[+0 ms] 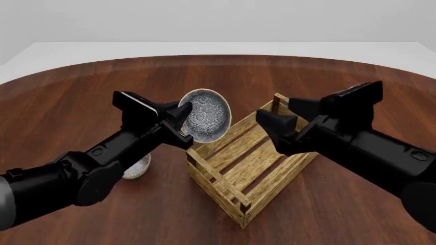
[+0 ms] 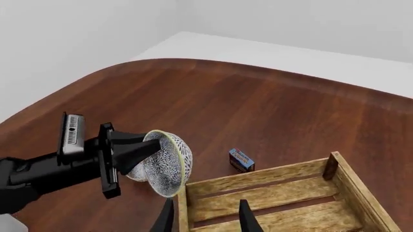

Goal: Stack the right bowl on the left bowl and place them in the tray.

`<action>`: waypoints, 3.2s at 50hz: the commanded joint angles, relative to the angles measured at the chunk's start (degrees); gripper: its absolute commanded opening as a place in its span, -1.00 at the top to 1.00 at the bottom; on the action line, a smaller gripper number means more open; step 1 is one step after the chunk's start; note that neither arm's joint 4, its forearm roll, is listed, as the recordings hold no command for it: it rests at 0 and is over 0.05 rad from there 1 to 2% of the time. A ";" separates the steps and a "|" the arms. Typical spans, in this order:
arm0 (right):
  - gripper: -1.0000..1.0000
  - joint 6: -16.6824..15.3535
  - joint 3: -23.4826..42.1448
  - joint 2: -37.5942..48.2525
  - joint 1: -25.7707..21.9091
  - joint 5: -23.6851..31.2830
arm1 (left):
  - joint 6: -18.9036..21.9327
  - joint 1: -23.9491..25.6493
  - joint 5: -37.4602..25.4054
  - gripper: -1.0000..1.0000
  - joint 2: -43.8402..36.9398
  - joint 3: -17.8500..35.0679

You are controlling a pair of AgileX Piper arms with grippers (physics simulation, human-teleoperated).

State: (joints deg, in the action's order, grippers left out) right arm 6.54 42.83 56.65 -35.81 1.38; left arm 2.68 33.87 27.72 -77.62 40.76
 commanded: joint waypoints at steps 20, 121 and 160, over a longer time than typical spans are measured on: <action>-1.00 -0.32 -0.31 0.11 3.15 -0.43 | 1.27 -5.46 -5.91 1.00 8.49 -1.51; -1.00 -0.14 -0.26 -1.07 4.19 0.08 | 2.78 -20.43 -42.13 1.00 14.95 6.35; -1.00 -0.36 -0.28 0.71 4.68 -0.95 | 4.29 -26.88 -33.96 1.00 6.86 0.59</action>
State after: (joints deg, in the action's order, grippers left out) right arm 6.17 42.56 57.22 -31.30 0.54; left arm 6.89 7.67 -8.20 -69.36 42.45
